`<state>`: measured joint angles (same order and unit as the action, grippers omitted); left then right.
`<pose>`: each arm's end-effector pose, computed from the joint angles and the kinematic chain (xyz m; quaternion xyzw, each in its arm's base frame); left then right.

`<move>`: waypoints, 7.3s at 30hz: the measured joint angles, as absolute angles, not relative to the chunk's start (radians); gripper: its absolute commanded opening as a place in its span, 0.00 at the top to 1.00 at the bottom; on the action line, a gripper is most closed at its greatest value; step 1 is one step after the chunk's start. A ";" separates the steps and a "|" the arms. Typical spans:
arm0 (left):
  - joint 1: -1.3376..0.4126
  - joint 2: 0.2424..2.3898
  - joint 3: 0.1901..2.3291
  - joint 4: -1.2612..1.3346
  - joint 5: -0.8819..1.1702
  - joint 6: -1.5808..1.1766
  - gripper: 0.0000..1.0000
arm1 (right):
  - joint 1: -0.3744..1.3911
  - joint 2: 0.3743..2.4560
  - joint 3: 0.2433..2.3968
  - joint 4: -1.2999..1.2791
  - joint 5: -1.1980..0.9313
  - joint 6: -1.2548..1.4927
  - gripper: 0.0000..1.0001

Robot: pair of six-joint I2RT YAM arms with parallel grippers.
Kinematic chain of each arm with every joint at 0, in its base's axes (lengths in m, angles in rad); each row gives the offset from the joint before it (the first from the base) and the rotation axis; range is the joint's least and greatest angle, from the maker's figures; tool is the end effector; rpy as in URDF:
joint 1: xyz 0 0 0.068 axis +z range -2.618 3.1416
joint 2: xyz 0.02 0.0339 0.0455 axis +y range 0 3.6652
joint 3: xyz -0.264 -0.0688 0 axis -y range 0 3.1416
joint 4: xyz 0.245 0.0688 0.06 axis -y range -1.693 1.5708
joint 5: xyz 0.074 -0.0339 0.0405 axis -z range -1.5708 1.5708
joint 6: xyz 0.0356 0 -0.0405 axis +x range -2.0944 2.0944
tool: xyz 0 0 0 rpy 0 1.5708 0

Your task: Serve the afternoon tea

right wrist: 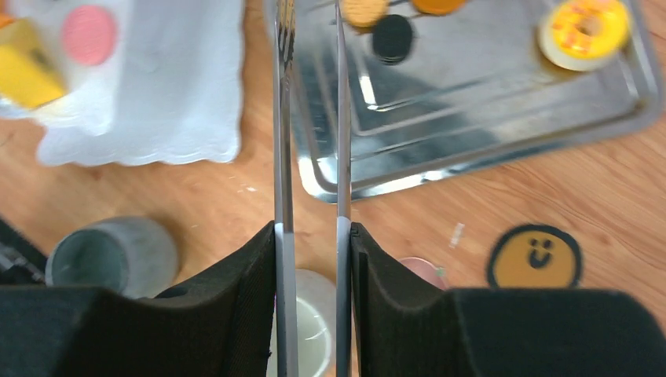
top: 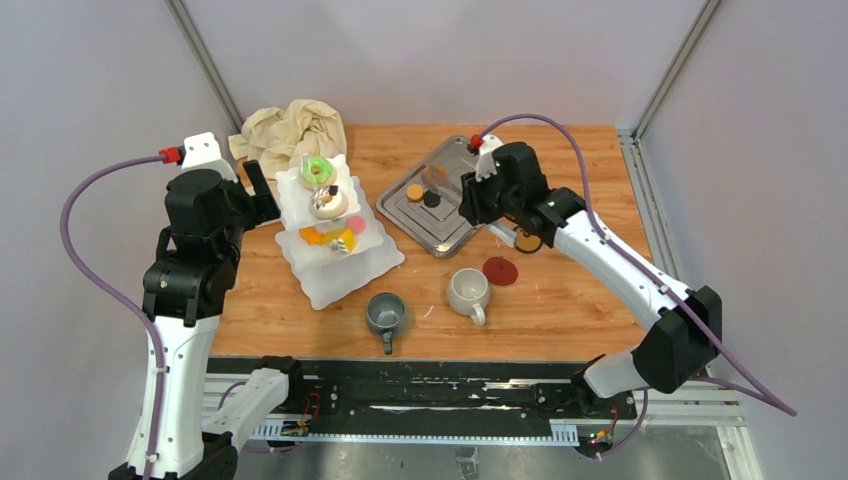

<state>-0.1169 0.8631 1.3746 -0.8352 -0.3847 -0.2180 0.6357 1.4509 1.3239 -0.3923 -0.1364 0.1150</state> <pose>0.1347 -0.0024 0.4523 -0.1517 0.7902 0.0575 0.5910 0.2658 0.2022 0.3499 -0.2552 0.8251 0.2384 0.4442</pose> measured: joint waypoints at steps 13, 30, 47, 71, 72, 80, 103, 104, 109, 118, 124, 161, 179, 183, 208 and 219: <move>-0.120 0.862 1.375 -0.833 -0.384 -0.218 0.13 | 0.525 1.601 1.275 -0.380 -0.078 0.114 0.55; -0.120 0.877 1.374 -0.832 -0.386 -0.217 0.13 | 0.525 1.819 1.386 -0.392 -0.089 0.103 0.53; -0.120 0.875 1.364 -0.825 -0.393 -0.216 0.13 | 0.525 1.902 1.459 -0.384 -0.122 0.104 0.62; -0.120 0.877 1.364 -0.824 -0.361 -0.224 0.13 | 0.525 1.649 1.301 -0.386 -0.157 0.120 0.79; -0.120 0.877 1.364 -0.823 -0.361 -0.224 0.13 | 0.527 1.630 1.295 -0.386 -0.163 0.121 0.79; -0.120 0.877 1.362 -0.817 -0.360 -0.224 0.13 | 0.595 1.556 1.285 -0.394 -0.252 0.129 0.79; -0.121 0.881 1.357 -0.815 -0.375 -0.224 0.14 | 0.907 1.760 1.343 -0.324 -0.354 0.218 0.78; -0.121 0.879 1.355 -0.815 -0.376 -0.225 0.14 | 0.916 1.771 1.351 -0.309 -0.350 0.230 0.78; -0.121 0.874 1.347 -0.813 -0.381 -0.236 0.14 | 0.957 1.821 1.365 -0.232 -0.315 0.296 0.77; -0.143 0.879 1.347 -0.809 -0.392 -0.239 0.14 | 1.009 1.850 1.296 -0.019 -0.223 0.451 0.75; -0.156 0.885 1.347 -0.810 -0.413 -0.234 0.14 | 1.028 1.903 1.299 0.036 -0.202 0.496 0.74; -0.187 0.884 1.347 -0.810 -0.454 -0.213 0.13 | 1.040 2.035 1.432 0.056 -0.150 0.561 0.53; -0.187 0.884 1.347 -0.810 -0.453 -0.213 0.13 | 1.040 1.796 1.254 0.044 -0.156 0.552 0.61; -0.187 0.884 1.347 -0.810 -0.453 -0.213 0.13 | 1.035 1.705 1.196 0.028 -0.141 0.536 0.66; -0.187 0.885 1.354 -0.810 -0.453 -0.213 0.13 | 0.661 1.679 1.232 -0.196 0.036 0.189 0.55; -0.187 0.889 1.369 -0.810 -0.480 -0.202 0.13 | 0.655 1.892 1.407 -0.247 0.032 0.083 0.53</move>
<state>-0.1875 0.8886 1.3685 -0.8101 -0.4805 -0.2024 0.6548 1.8915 1.4075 -0.2470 0.0319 0.0826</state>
